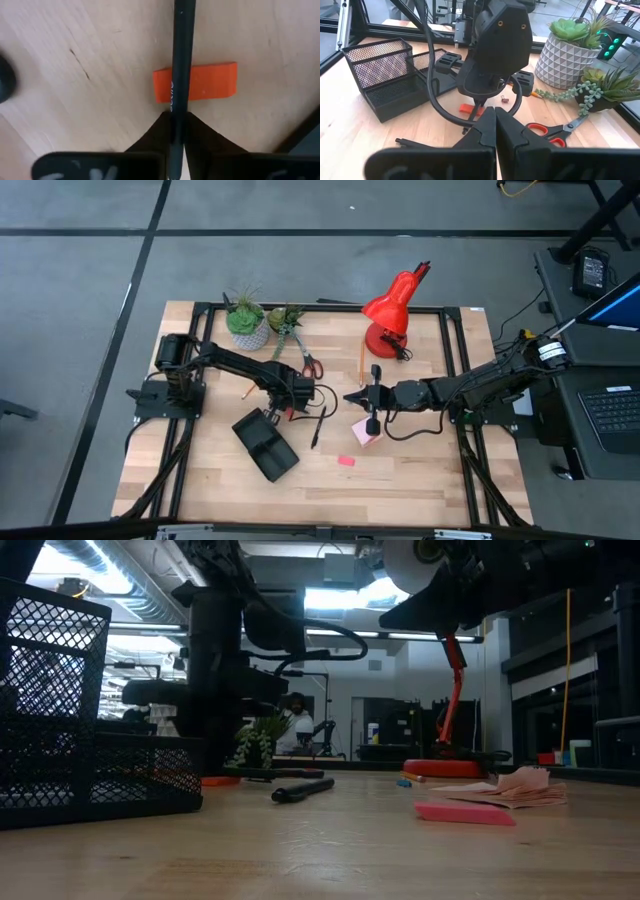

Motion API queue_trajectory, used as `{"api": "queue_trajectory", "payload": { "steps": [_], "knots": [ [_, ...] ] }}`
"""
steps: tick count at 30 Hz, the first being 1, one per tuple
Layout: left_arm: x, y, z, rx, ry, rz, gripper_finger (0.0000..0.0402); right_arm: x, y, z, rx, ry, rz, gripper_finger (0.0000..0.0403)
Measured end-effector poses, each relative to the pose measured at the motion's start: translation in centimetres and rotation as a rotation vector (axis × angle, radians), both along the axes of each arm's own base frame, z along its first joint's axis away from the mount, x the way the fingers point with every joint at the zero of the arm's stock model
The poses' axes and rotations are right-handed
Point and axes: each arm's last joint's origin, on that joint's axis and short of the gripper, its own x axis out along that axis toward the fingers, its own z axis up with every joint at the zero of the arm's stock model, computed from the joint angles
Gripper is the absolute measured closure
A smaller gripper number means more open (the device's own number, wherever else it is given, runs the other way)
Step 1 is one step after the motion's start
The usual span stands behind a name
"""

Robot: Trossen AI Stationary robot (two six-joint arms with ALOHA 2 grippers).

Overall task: Pick and place office supplies into organizer
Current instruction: Put the right black pen into the black desk organizer

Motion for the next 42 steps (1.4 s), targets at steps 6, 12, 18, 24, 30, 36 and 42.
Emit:
{"api": "queue_trajectory", "payload": {
  "steps": [6, 12, 18, 24, 30, 36, 42],
  "knots": [
    [-0.3, 0.2, 1.2, 0.028, -0.032, 0.017, 0.0377, 0.0, 0.0, 0.0, 0.0, 0.001, 0.0, 0.0402],
    [-1.2, 0.0, 4.8, 0.021, -0.151, 0.03, 0.0377, 0.0, 0.0, 0.0, -0.001, 0.002, 0.0, 0.0402],
    [-3.2, 0.0, 9.9, 0.011, -0.341, 0.051, 0.0377, 0.0, 0.0, 0.0, -0.001, 0.002, 0.0, 0.0402],
    [-7.0, 0.1, 13.0, -0.038, -0.605, 0.094, 0.0377, 0.0, 0.0, 0.0, -0.001, 0.003, 0.0, 0.0402],
    [-10.5, -0.6, 13.1, -0.134, -0.965, 0.125, 0.0377, 0.0, 0.0, 0.0, -0.001, 0.003, 0.0, 0.0402],
    [-12.7, -2.0, 10.7, -0.271, -1.103, 0.114, 0.0377, 0.0, 0.0, 0.0, 0.002, 0.002, -0.001, 0.0402],
    [-13.4, -4.0, 9.6, -0.356, -1.098, 0.069, 0.0377, 0.0, 0.0, 0.0, 0.002, 0.002, -0.001, 0.0402]
  ]
}}
